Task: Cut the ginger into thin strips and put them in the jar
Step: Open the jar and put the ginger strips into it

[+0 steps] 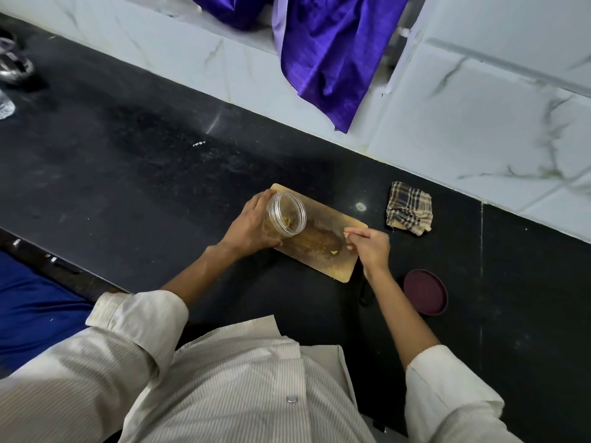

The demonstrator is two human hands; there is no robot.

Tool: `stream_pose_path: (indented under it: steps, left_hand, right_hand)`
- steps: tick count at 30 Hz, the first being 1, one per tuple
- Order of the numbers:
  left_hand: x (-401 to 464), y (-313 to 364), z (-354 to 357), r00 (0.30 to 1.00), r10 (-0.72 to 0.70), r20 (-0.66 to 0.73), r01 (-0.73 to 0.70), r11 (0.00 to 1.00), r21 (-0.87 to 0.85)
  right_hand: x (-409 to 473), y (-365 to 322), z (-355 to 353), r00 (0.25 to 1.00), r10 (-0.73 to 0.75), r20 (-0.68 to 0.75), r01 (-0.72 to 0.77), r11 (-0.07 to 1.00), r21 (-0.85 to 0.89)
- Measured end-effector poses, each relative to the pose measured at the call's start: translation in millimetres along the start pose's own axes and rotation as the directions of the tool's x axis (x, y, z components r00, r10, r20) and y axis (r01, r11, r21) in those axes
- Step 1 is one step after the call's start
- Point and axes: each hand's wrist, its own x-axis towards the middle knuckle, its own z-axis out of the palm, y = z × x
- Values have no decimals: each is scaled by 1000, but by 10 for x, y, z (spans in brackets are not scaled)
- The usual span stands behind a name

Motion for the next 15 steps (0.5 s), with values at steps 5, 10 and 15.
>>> stream_pose_path:
  steps: [5,10,15]
  left_hand:
    - [1,15,-5,1000,-6,8,6,1000,-10]
    - [-8,16,-15,1000,-8,5,8,1000,-21]
    - [-12,24,-26,1000,0,15,0,1000,-16]
  right_hand:
    - [23,-98,0,973,-64,220,136,934,-329]
    - [-38,-46,31,937,-146,316,304,787,-537]
    - [-59,7,8,920,-167,354,364,701,-613]
